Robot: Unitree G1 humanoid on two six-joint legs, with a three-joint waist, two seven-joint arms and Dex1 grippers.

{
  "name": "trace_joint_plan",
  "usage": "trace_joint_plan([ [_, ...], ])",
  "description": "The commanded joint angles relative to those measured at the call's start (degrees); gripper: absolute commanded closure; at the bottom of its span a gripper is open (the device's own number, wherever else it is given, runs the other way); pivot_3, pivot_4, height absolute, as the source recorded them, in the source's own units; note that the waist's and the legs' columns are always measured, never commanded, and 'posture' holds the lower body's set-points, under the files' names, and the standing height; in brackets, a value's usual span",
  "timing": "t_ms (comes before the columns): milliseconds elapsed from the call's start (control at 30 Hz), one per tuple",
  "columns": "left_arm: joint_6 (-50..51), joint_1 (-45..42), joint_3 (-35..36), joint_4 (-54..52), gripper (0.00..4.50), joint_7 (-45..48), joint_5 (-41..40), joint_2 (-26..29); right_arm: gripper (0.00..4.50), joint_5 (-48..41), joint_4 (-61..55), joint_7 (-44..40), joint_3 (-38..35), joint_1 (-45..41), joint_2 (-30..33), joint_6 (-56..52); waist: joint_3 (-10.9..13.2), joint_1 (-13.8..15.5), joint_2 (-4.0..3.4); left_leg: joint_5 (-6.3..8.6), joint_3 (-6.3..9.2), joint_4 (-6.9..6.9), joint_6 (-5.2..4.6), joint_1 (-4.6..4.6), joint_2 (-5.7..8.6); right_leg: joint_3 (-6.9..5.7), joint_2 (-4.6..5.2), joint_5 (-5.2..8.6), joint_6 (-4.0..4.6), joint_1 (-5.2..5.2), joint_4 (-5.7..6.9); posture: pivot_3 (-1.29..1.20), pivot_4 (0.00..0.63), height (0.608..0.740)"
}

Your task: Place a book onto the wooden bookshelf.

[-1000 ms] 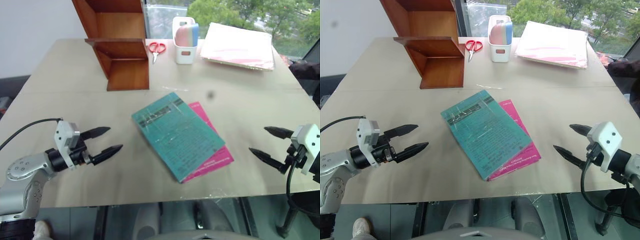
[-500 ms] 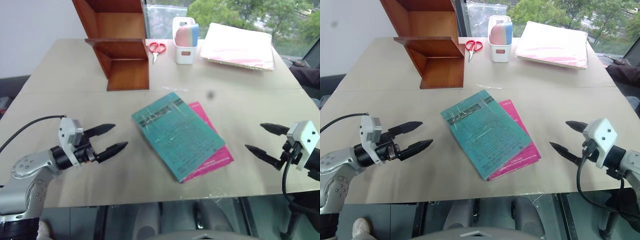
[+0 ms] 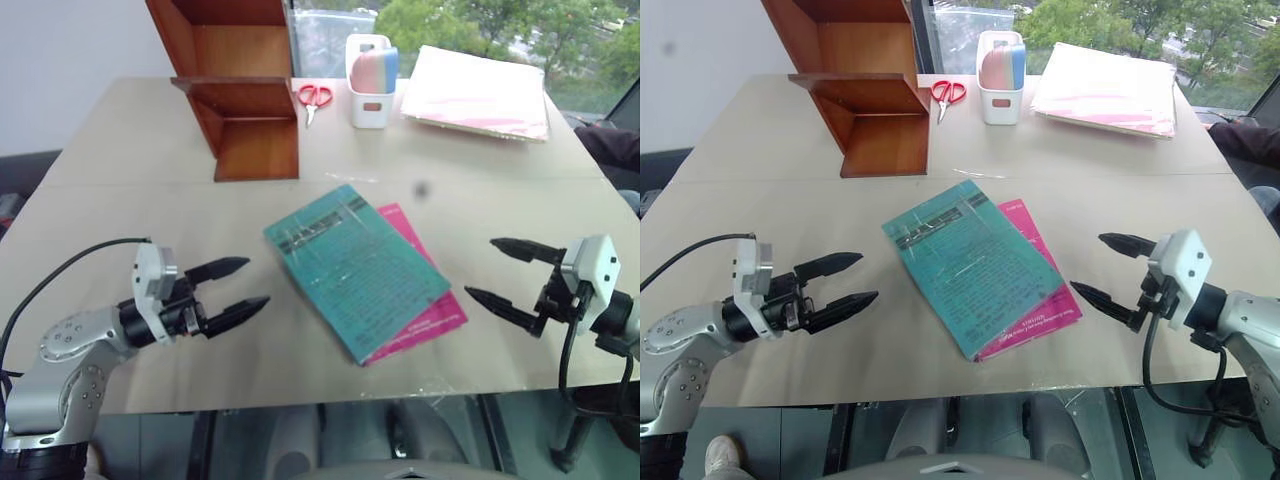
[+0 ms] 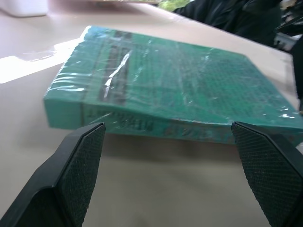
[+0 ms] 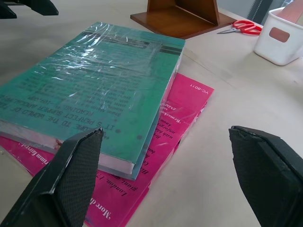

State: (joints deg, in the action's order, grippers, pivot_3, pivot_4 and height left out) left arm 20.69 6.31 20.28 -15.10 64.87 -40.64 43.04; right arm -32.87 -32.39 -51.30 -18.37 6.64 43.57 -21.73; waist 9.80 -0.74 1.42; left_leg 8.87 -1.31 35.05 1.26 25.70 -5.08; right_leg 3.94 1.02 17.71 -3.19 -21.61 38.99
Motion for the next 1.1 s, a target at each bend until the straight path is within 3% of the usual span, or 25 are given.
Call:
trace_joint_plan([
  [33, -1.6, 0.1, 0.9, -1.2, 0.03, 0.9, -0.2, 0.0, 0.14, -0.1, 0.0, -0.7, -0.5, -0.1, -0.2, 2.1, 0.0, 0.0, 0.0, 0.0, 0.0, 0.0, 0.0, 0.0, 0.0, 0.0, 0.0, 0.0, 0.0, 0.0, 0.0, 0.0, 0.15, 0.74],
  [633, -0.8, 3.9, -1.4, -1.6, 0.03, 2.4, 0.5, -0.3, 0.14, 0.2, -1.4, -6.6, 4.6, -1.6, -1.9, 11.0, 0.0, 0.0, -0.01, 0.0, 0.0, 0.02, 0.0, 0.0, 0.0, 0.0, 0.0, 0.0, 0.0, 0.0, 0.02, 0.0, 0.15, 0.74],
  [833, -0.1, 3.8, -2.4, -2.2, 0.03, 1.5, 1.0, -0.6, 0.14, -3.6, -3.5, -11.8, 7.1, -3.4, -1.2, 12.8, 0.0, 0.1, 0.0, 0.0, 0.01, 0.03, 0.0, 0.0, -0.01, -0.01, 0.0, 0.0, 0.0, 0.01, 0.04, 0.0, 0.15, 0.74],
  [1100, 2.1, 4.6, -3.6, -2.1, 0.03, -0.2, 1.8, 0.0, 0.14, -8.4, -4.8, -12.5, 6.7, -3.6, 0.1, 10.2, 0.0, 0.0, 0.01, 0.0, 0.01, 0.04, 0.0, -0.02, -0.01, 0.0, 0.0, 0.0, 0.0, 0.02, 0.05, 0.0, 0.15, 0.74],
])
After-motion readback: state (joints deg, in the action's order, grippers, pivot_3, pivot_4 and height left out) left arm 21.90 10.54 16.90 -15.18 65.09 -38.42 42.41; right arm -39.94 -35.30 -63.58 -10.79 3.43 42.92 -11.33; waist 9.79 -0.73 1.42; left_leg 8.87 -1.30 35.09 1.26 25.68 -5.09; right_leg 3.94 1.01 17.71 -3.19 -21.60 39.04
